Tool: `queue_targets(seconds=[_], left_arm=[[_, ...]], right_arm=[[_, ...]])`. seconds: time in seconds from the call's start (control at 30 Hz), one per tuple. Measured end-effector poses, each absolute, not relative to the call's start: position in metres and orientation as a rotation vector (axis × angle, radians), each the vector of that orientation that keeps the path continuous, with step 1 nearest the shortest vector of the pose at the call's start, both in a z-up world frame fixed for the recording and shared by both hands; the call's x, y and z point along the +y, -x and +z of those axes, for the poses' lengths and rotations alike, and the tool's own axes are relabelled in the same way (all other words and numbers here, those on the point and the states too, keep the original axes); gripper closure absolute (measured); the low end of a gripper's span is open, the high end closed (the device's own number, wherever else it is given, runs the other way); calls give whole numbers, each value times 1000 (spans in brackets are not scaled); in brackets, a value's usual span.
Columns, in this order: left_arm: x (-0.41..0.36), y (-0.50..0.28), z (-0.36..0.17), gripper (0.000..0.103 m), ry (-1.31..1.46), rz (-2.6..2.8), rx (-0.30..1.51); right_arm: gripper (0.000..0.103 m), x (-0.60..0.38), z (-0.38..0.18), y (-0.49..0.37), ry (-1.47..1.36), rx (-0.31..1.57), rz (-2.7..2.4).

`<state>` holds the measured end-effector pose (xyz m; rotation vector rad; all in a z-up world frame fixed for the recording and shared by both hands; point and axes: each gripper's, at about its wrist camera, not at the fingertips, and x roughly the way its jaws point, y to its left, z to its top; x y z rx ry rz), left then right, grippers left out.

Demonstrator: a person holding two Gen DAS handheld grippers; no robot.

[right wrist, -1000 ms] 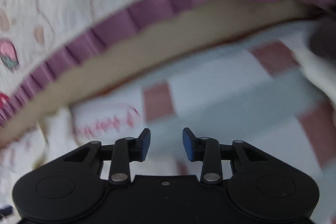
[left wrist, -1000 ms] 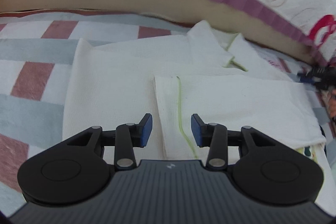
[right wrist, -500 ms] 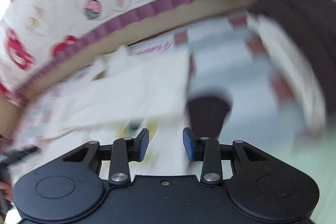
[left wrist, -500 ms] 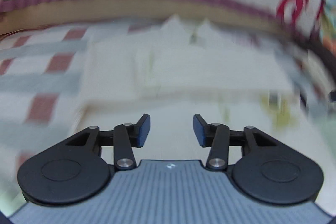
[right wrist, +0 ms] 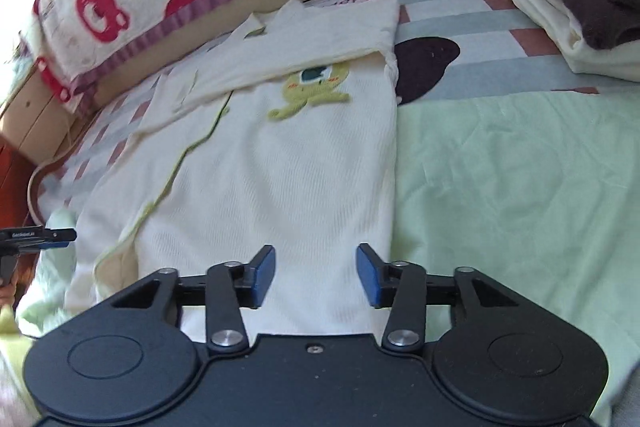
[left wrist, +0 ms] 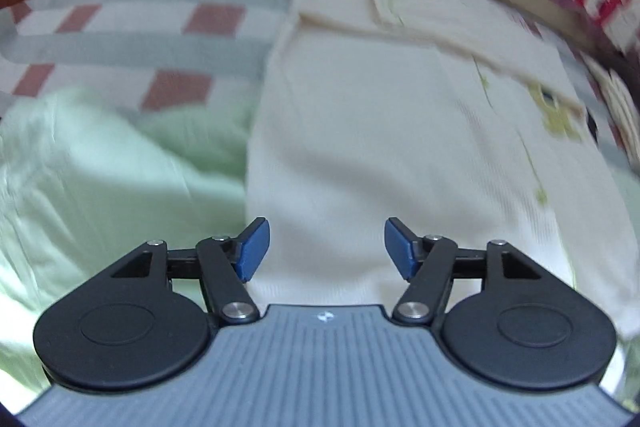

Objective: Fold clothes
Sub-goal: 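Move both open grippers to the long side edge of the shirt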

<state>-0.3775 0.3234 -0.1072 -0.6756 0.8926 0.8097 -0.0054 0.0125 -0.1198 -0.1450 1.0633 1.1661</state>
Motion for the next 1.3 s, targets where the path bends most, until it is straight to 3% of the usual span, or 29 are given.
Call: queue_targets(seconds=[0.17,0.4,0.53,0.57,0.6,0.63,0.73,0.8,0.87,1.0,1.13,1.2,1.23,1.27,1.3], left_arm=[[312,395,-123,35,653,933,974],[325,416,-135,28,839,910,951],[328,414,-142,24,881,832,978],[328,413,-143,23,891,813,985],[329,413,-145,23,902,793,991],[330,412,-147,23,912,773,998],[335,413,-150,23,984,719,987],[339,414,-153,23,1037,703,971],[340,413,-156,23,1031,715,985],[334,405,-162,14,1001,705,1024],[323,392,-162,7,914,676,1070],[316,386,-160,14,860,667,1088],[313,384,-157,31,829,658,1091],[310,382,-154,59,799,647,1101],[307,381,-152,71,771,635,1114]], right_arm=[[46,-22,-140,17,209,1081,1157],[42,-56,-172,19,-18,1196,1165],[41,-47,-174,25,8,1199,1152],[50,-43,-169,28,45,1178,1149],[75,-40,-164,30,82,1156,1145],[85,-36,-158,33,119,1134,1141],[94,-25,-142,40,229,1066,1129],[91,-18,-132,44,302,1020,1118],[72,-11,-121,49,373,973,1107],[70,6,-99,59,488,894,1105],[67,61,-92,68,314,1101,1421],[61,93,-108,78,247,1265,1575],[60,107,-118,87,254,1320,1613],[60,122,-128,96,260,1376,1650],[57,136,-139,104,266,1431,1687]])
